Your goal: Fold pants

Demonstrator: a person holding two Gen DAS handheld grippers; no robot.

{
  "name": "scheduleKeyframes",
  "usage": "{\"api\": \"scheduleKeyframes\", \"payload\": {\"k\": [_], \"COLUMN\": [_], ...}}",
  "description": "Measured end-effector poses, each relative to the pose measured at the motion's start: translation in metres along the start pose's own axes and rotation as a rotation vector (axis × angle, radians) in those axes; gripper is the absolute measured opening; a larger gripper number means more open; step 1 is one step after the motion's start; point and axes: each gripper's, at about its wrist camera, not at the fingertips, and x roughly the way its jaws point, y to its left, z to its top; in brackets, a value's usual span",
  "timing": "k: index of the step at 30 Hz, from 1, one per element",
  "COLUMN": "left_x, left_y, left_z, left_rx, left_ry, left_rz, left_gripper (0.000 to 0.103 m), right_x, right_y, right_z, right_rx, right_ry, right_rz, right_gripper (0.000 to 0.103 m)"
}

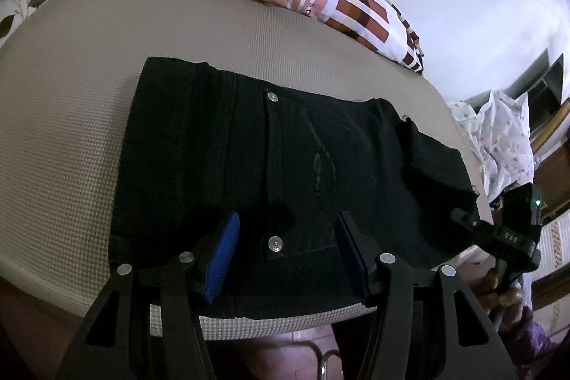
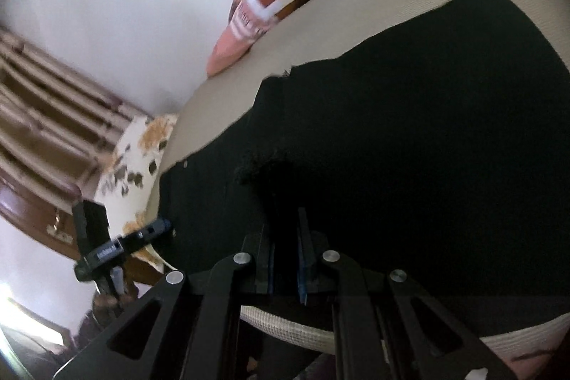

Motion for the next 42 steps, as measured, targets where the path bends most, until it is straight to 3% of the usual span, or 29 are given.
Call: {"api": "scheduleKeyframes", "payload": {"k": [4,20,32,37,40,42], "left_x": [0.001,0.0,0.001,0.002,0.002,0.002], "left_y": [-0.001,-0.004,-0.006,-0.007,-0.007,-0.007], "left_z": [-0.002,-0.005,-0.006,-0.007,-0.008,-0.008], "left_rx": [0.008,0.016,0.02,0.021,0.02,0.019], "left_ry": [0.006,0.007,0.009,0.012,0.013,0.018], "left_rz": [-0.001,0.002,0.004,0.003,0.001,-0.003], "left_gripper": [0.057,0.06,0.062,0.062,0.063,0.063], "right_x": [0.007,0.01,0.009,0.01,0.009,0.005], "right_y": [0.01,0.028,0.033,0.036,0.041,0.042], "right_z": [-0.009,-0.02,-0.025,-0.027,-0.03,-0.031], "right_rx": [-0.072,-0.238,-0.271,-0.286,-0.294,-0.27], "right_ry": [0.02,0.046,0.051,0.061,0.088,0.142], "right_rz": [-0.053,-0.133,-0.117,-0.109,-0.054,0.083], "right_gripper": [0.011,0.014,0.016,0.022,0.035,0.034]}}
